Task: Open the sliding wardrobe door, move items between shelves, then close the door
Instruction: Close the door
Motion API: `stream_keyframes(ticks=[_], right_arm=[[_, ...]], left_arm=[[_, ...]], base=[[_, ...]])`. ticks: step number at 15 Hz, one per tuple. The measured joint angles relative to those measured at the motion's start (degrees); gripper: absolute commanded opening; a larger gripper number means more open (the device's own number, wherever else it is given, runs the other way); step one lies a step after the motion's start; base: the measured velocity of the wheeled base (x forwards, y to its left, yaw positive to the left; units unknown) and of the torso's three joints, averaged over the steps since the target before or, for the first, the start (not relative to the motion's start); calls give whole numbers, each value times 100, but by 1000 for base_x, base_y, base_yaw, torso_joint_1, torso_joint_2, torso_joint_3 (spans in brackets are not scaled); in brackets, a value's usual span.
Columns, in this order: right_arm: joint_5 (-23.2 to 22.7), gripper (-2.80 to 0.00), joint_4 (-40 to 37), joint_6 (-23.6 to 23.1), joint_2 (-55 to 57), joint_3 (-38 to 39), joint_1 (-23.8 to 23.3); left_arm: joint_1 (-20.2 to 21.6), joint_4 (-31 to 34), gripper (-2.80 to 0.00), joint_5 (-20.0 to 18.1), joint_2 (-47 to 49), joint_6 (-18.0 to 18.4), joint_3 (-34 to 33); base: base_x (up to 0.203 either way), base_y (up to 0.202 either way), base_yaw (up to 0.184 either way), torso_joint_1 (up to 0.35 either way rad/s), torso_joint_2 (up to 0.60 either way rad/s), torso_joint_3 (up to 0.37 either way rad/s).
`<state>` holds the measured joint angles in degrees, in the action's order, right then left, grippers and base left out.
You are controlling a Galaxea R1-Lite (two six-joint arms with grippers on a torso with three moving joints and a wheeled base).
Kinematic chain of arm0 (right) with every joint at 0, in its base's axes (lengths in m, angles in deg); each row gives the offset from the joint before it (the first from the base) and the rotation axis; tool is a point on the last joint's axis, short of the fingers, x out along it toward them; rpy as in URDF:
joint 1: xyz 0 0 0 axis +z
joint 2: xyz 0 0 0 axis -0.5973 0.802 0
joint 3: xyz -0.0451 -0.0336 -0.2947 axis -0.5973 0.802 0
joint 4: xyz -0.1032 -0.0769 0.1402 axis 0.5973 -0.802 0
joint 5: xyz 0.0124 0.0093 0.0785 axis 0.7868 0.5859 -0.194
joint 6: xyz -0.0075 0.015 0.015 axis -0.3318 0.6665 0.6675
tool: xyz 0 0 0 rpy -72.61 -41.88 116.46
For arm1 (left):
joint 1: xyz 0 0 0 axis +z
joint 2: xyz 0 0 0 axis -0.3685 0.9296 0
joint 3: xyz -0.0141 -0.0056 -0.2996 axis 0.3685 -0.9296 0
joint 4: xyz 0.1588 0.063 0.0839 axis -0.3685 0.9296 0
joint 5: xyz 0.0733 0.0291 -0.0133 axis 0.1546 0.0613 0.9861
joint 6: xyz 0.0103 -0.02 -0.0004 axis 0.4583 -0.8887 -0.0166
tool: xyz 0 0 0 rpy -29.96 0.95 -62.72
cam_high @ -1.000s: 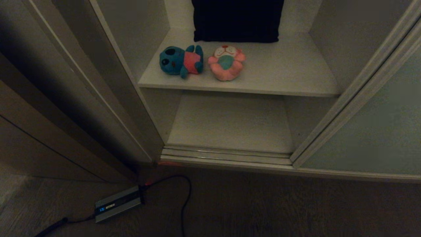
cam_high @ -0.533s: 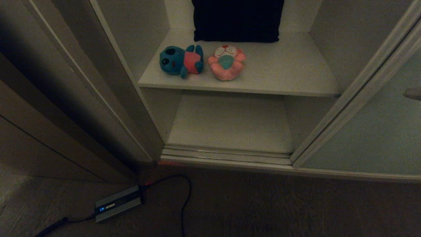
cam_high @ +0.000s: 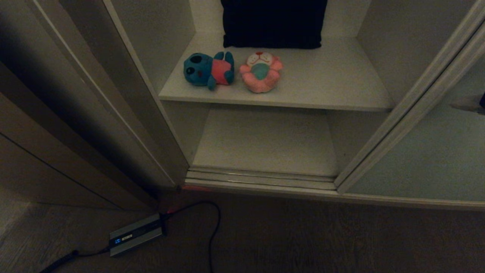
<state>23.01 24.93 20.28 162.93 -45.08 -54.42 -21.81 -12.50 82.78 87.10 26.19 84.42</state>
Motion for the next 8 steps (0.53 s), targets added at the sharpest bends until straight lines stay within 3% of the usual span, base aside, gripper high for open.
stream_keyframes(ticks=[8], right_arm=[[-2, -280, 184, 94, 581, -442, -93]], left_arm=[[0, 1, -280, 0, 0, 2, -2]], base=[[0, 0, 0, 0, 0, 0]])
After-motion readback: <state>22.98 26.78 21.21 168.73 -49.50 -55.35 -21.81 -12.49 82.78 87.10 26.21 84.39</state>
